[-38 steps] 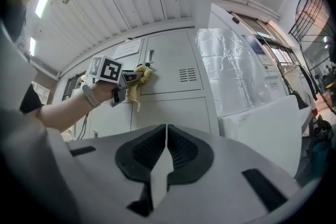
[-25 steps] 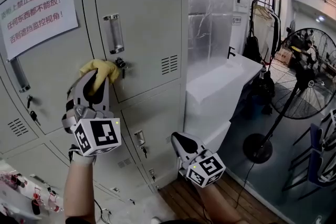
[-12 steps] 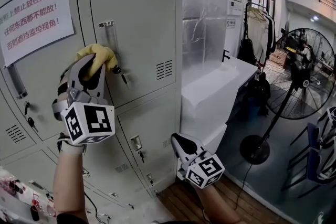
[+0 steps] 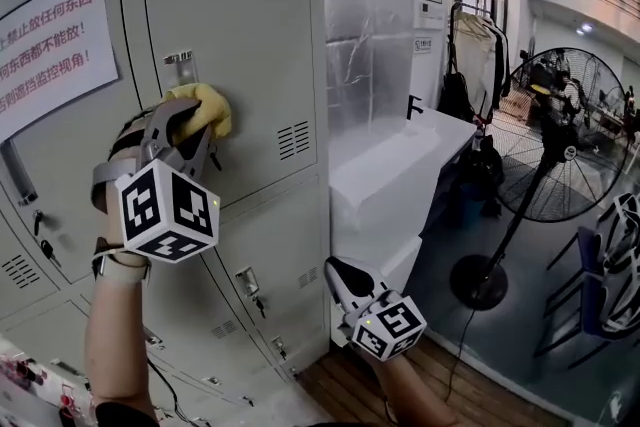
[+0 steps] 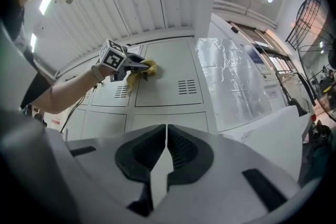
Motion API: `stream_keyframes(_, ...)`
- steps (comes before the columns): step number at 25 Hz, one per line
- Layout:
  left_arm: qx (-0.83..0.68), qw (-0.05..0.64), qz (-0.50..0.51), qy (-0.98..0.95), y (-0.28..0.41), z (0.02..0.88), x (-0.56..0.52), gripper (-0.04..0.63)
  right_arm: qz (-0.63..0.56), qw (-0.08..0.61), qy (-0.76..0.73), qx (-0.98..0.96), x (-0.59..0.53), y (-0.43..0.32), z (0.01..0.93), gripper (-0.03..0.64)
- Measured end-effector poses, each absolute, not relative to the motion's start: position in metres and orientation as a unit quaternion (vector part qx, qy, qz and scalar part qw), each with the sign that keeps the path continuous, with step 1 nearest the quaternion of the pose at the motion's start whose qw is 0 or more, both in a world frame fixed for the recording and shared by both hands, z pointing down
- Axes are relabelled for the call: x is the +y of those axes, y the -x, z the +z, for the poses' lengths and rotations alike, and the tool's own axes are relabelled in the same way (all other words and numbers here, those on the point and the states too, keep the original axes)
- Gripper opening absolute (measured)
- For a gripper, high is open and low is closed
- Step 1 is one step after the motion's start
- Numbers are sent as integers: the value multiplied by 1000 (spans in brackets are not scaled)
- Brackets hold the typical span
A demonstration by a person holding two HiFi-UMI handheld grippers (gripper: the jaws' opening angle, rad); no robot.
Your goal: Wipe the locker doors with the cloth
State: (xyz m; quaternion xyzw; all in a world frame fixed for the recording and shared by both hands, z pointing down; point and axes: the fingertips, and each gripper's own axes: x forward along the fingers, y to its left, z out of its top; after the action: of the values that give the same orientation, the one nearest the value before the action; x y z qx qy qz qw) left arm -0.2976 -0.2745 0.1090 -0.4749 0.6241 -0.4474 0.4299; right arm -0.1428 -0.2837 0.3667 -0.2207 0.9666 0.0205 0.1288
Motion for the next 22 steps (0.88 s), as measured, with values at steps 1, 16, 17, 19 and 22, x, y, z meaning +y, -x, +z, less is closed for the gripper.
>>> stream_keyframes(1, 617, 427, -460, 475, 295, 110, -279, 86, 21, 129, 222, 966, -285, 141, 367, 23)
stream_keyframes(16, 561, 370, -535, 512, 255, 158, -351, 86, 55, 153, 262, 951, -308, 89, 337, 21)
stream_keyframes(17, 560, 369, -536, 513, 253, 160, -355, 86, 62, 154, 267, 949, -309, 84, 332, 23)
stream_keyframes(19, 559, 370, -539, 510, 248, 162, -363, 86, 80, 155, 278, 945, -310, 72, 322, 23)
stream_keyframes(22, 562, 374, -540, 502, 242, 160, -375, 86, 108, 151, 299, 936, -311, 52, 307, 23)
